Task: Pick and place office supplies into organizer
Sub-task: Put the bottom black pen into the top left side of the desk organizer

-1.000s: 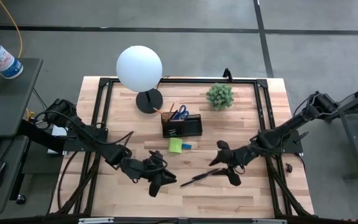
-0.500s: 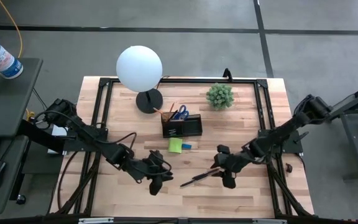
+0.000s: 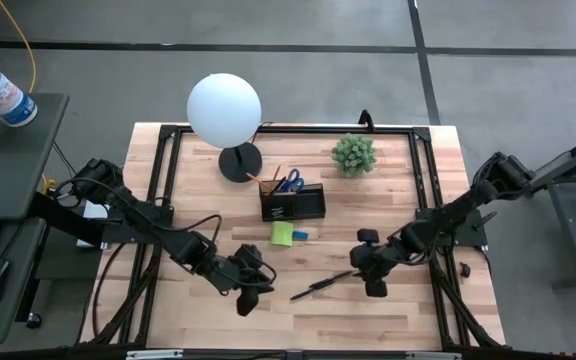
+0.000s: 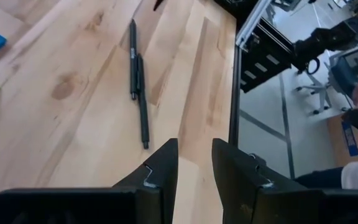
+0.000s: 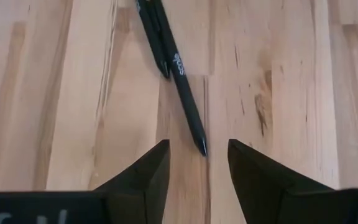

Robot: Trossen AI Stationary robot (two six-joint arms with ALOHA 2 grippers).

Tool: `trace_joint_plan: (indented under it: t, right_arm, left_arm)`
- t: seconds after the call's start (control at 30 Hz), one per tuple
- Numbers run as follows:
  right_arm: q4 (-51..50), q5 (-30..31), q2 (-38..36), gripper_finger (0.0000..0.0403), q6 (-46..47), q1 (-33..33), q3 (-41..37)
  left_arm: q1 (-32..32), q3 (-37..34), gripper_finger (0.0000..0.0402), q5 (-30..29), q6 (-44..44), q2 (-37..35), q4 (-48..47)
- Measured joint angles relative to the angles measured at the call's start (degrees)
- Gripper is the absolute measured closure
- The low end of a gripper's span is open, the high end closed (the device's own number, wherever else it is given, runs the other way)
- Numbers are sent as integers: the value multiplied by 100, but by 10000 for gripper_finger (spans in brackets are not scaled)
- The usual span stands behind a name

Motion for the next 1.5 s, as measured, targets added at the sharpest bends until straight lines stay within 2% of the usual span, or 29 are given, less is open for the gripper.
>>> trace_joint_plan:
  t: [0.3,0.53,0.73,0.93,1.07,1.27,1.5]
  right_arm:
    - [55,117,0,258,-137,2,-163]
    - [614,120,0,258,37,2,-625]
    - [857,235,0,262,31,2,-688]
    - [946,279,-5,261,52,2,-686]
    - [950,74,-28,263,265,2,-675]
    - [1044,-291,-104,261,537,102,-673]
    - [1048,-380,-129,264,755,374,-671]
  left_arm:
    - [0,0,316,52,-25,0,4]
    - [-2,0,316,52,-182,0,15]
    - [0,-7,316,57,-194,100,86]
    - [-2,0,316,157,-316,444,449]
    - [-2,4,316,65,-71,782,968]
    - [0,39,316,-212,107,1223,1089]
    - [0,779,316,-212,567,1967,1067]
